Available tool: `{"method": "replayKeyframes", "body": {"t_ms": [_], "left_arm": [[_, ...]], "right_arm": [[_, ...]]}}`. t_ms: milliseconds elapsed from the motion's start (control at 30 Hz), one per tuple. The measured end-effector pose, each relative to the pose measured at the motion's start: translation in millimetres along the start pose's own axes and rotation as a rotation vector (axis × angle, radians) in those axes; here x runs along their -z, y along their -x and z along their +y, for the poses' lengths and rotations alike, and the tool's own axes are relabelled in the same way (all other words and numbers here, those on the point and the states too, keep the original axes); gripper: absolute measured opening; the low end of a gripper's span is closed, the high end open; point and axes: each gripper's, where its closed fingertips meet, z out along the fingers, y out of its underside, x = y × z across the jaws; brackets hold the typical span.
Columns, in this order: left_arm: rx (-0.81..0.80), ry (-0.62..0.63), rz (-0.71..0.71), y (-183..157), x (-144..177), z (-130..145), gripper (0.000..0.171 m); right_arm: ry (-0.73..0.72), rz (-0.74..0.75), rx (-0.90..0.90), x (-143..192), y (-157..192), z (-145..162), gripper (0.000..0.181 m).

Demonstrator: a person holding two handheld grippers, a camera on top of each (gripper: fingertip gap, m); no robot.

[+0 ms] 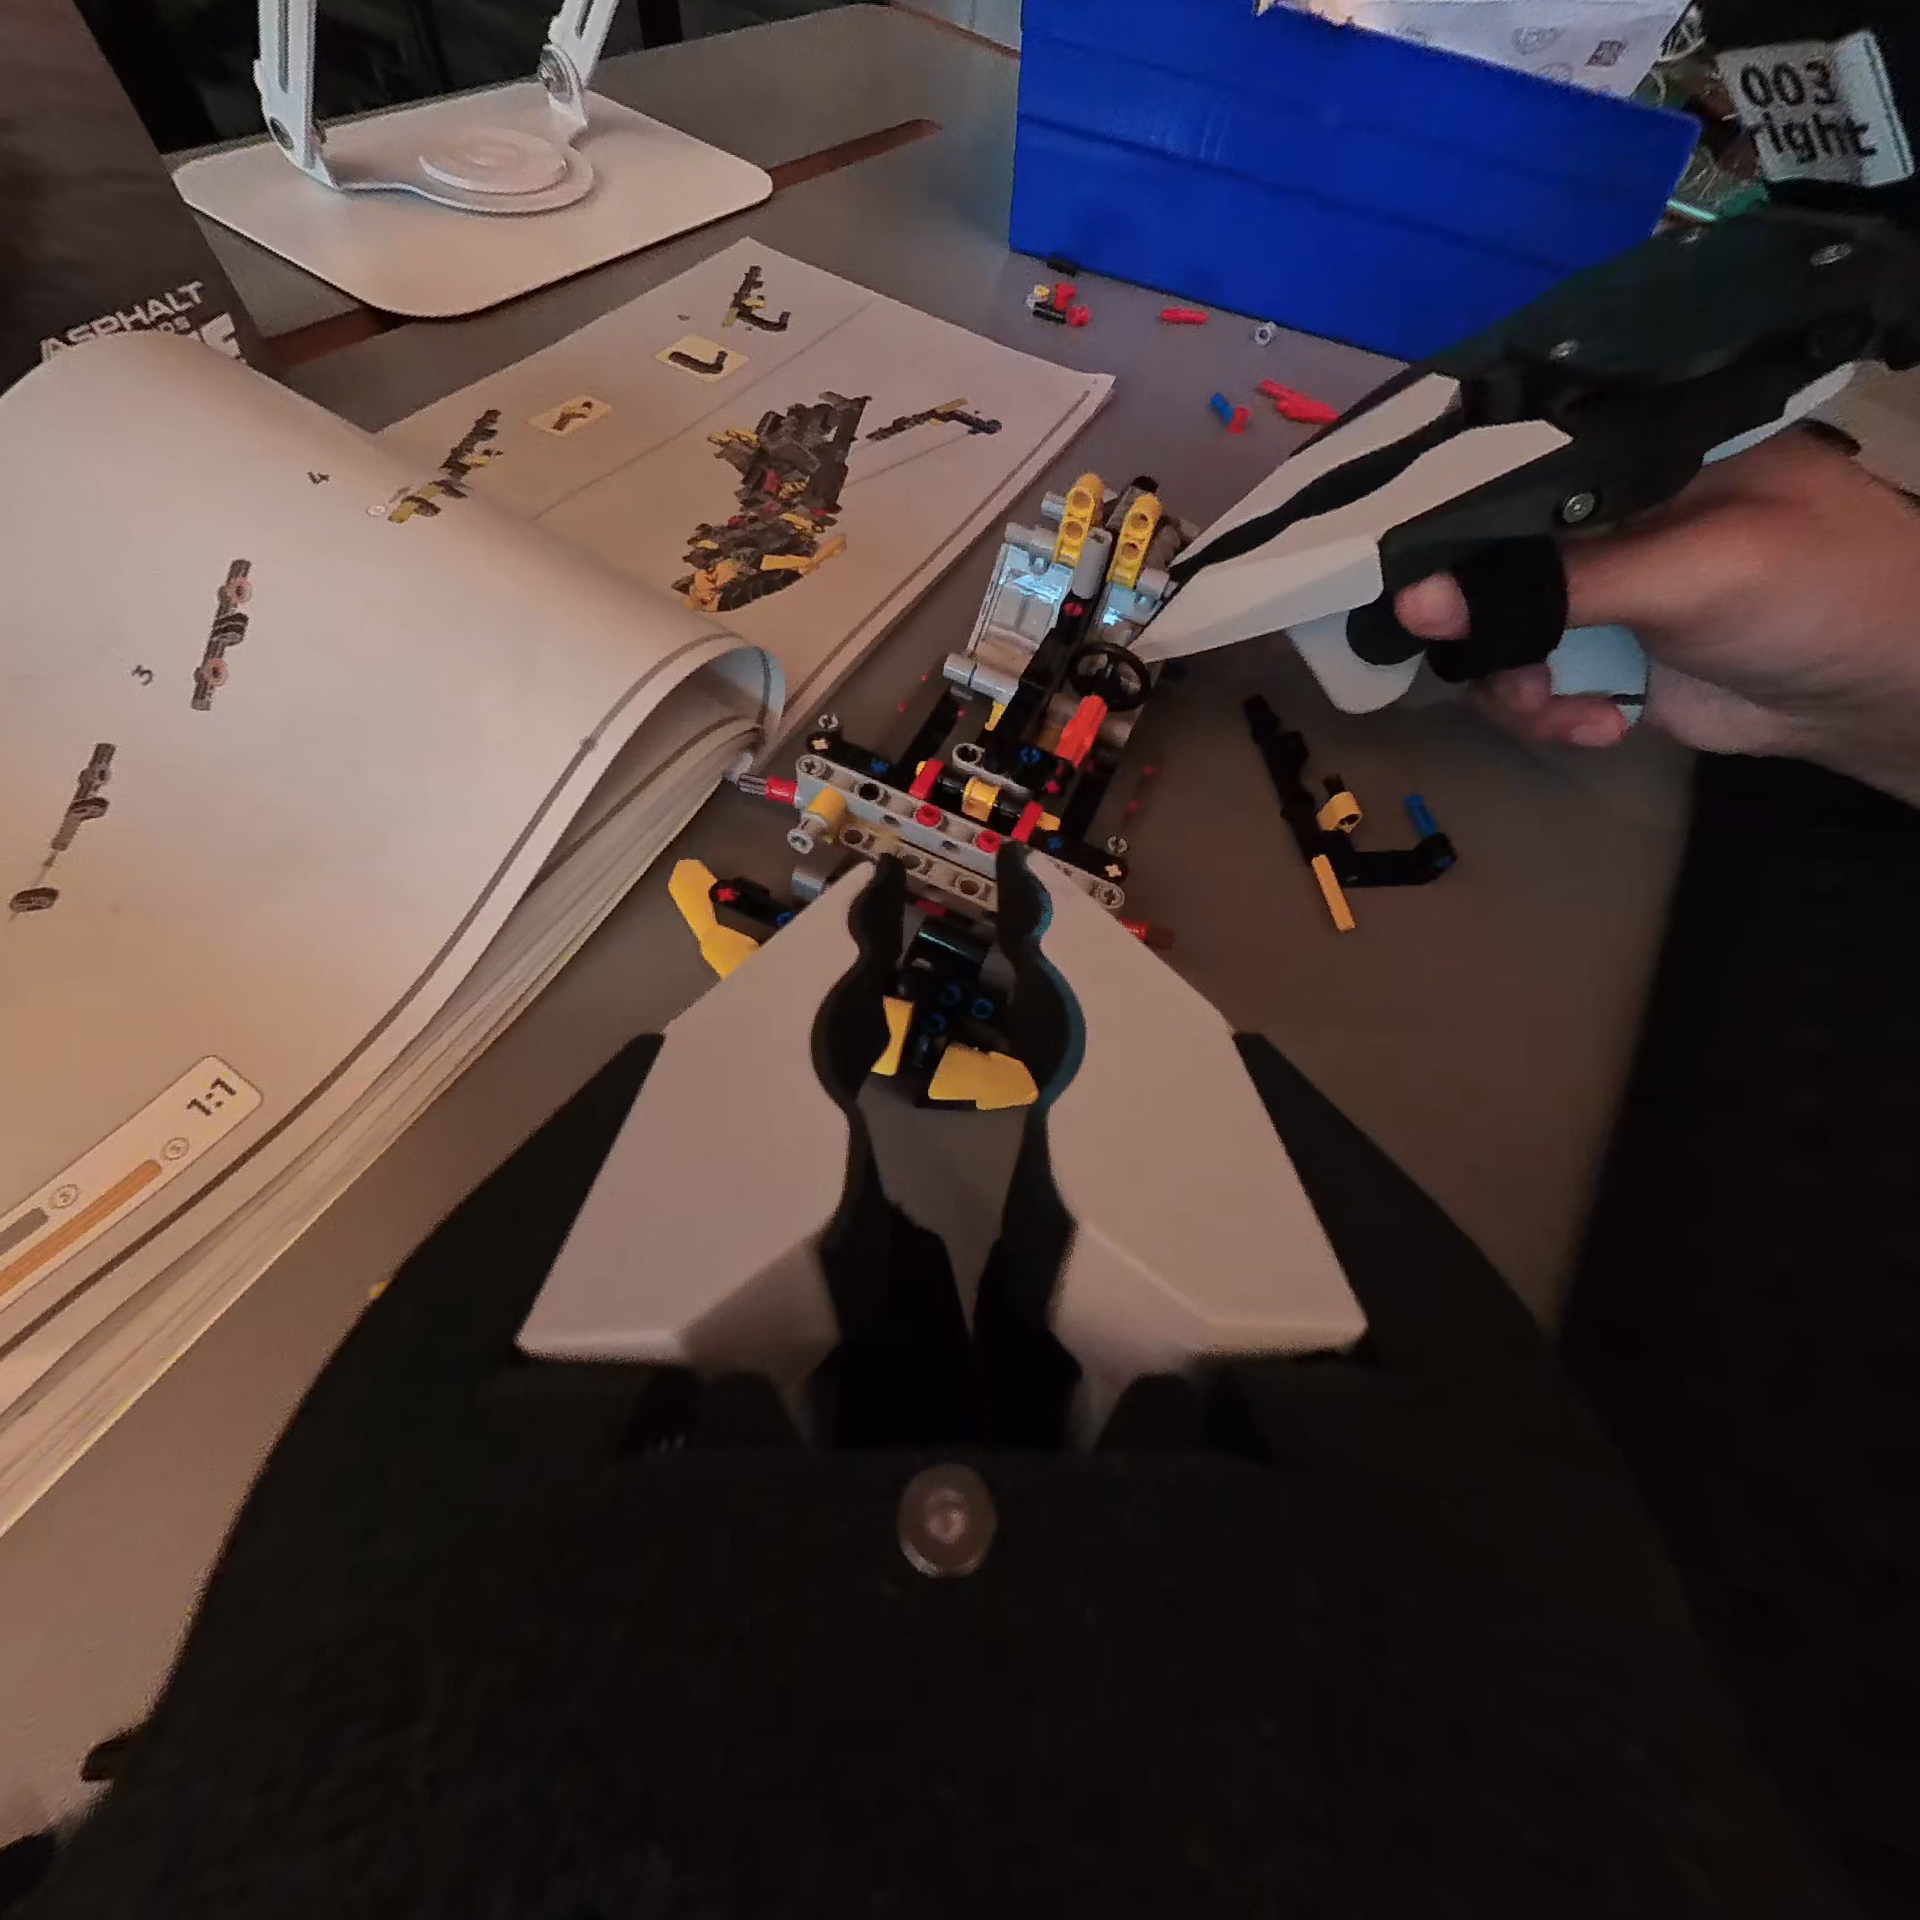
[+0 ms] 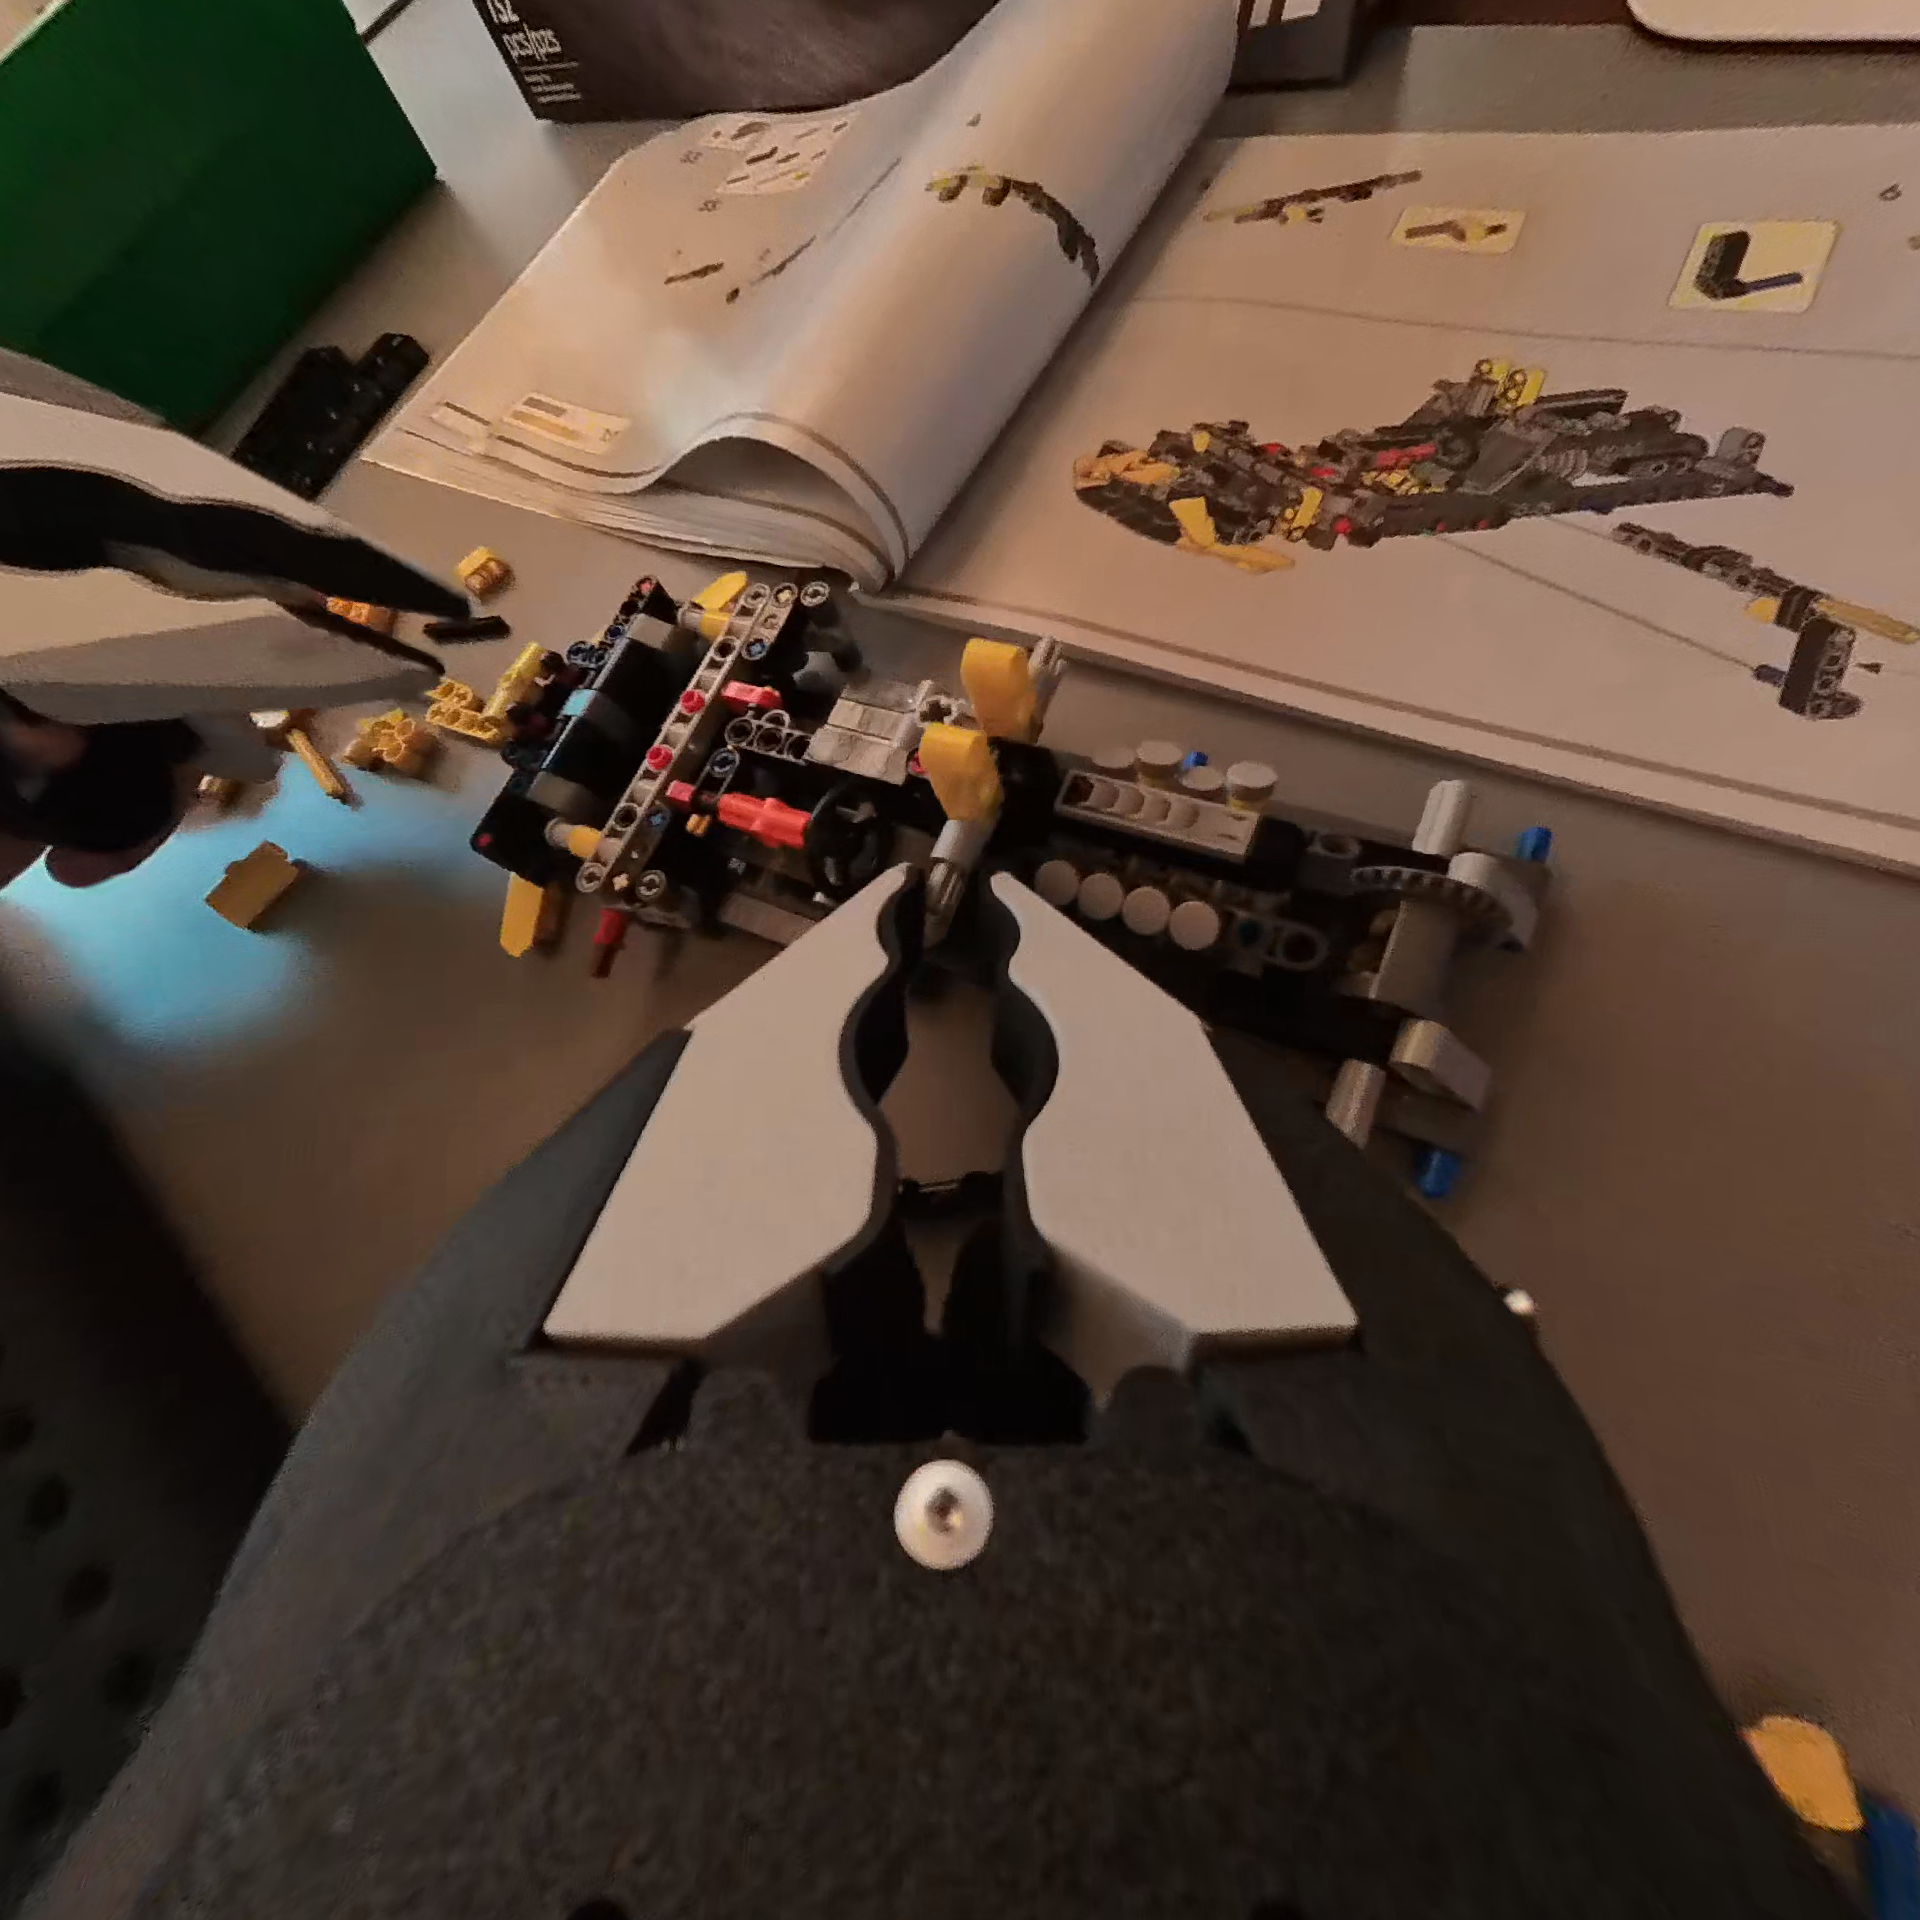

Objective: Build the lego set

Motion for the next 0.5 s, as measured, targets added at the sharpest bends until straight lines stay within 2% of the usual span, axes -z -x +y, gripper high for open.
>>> {"method": "replayKeyframes", "body": {"t_ms": [67,200,300,433,500], "left_arm": [[-0.011,-0.015,0.032,-7,2,-3,0.02],[-0.065,-0.138,0.108,-26,13,-27,0.042],[-0.116,-0.198,0.124,-30,21,-34,0.049],[-0.179,-0.176,0.136,-34,22,-28,0.055],[-0.268,-0.132,0.142,-43,20,-20,0.057]], "right_arm": [[0.009,-0.021,-0.006,2,2,0,0.007],[0.006,-0.117,-0.142,6,5,-8,0.005],[0.032,-0.124,-0.124,7,2,-13,0.005],[0.038,-0.059,-0.053,10,-7,-22,0.004],[0.035,-0.056,-0.07,12,-8,-24,0.005]]}}
